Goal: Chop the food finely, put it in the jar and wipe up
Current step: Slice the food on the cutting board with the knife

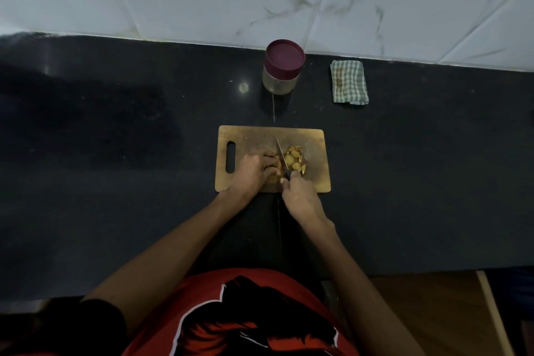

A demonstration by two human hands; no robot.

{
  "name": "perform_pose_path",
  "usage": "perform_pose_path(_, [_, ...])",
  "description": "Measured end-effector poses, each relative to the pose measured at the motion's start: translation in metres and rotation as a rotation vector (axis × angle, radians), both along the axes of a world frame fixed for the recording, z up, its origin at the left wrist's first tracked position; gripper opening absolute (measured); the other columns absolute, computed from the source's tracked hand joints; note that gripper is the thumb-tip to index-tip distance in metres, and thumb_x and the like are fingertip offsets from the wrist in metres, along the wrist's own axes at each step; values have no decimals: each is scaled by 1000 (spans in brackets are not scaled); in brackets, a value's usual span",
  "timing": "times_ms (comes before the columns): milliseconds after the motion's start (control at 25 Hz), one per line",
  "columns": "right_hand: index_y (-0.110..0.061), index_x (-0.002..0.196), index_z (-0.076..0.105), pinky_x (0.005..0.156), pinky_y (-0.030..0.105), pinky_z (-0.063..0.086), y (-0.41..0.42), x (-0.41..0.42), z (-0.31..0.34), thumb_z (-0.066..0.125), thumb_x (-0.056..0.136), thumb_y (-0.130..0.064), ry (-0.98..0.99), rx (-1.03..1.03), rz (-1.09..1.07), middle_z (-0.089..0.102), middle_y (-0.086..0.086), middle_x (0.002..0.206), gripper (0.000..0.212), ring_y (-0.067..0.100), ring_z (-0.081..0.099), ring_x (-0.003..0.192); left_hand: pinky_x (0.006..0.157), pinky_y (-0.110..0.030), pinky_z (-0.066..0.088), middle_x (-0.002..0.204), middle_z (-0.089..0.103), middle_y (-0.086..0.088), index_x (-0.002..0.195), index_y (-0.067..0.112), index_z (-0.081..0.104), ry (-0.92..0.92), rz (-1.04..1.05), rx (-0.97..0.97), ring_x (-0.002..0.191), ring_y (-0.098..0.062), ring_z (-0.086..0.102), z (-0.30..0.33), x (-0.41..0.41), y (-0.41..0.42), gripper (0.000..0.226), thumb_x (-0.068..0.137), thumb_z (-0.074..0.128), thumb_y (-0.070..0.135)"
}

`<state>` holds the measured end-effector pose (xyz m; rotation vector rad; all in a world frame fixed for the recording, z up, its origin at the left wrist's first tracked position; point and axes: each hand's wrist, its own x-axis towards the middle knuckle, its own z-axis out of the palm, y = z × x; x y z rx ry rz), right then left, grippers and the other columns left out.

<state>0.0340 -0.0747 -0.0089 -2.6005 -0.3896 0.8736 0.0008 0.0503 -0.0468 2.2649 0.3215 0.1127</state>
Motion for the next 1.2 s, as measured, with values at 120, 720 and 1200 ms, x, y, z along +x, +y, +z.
perform_pose_path(120, [-11, 119, 50, 81, 46, 54, -1, 1, -1, 40, 104, -29, -4, -42, 11, 62, 9, 104, 25, 24, 63, 94, 95, -25, 41, 118, 64, -12, 102, 1, 71, 16, 2, 2, 111, -23, 57, 0, 0, -1, 21, 82, 67, 8])
perform_pose_path(720, [-4, 124, 45, 83, 41, 50, 15, 5, 8, 41, 100, -9, -59, -134, 99, 63, 17, 117, 25, 32, 62, 106, 93, -29, 45, 114, 65, -9, 94, 4, 74, -26, -22, 25, 108, -20, 57, -1, 2, -3, 15, 83, 64, 4])
perform_pose_path(1200, [-5, 124, 48, 81, 41, 48, 11, 6, 4, 41, 100, -11, -39, -141, 89, 62, 17, 117, 25, 33, 62, 106, 83, 2, 31, 115, 63, -7, 103, 1, 69, 19, 64, -89, 105, -12, 54, -6, 5, -4, 21, 83, 65, 5])
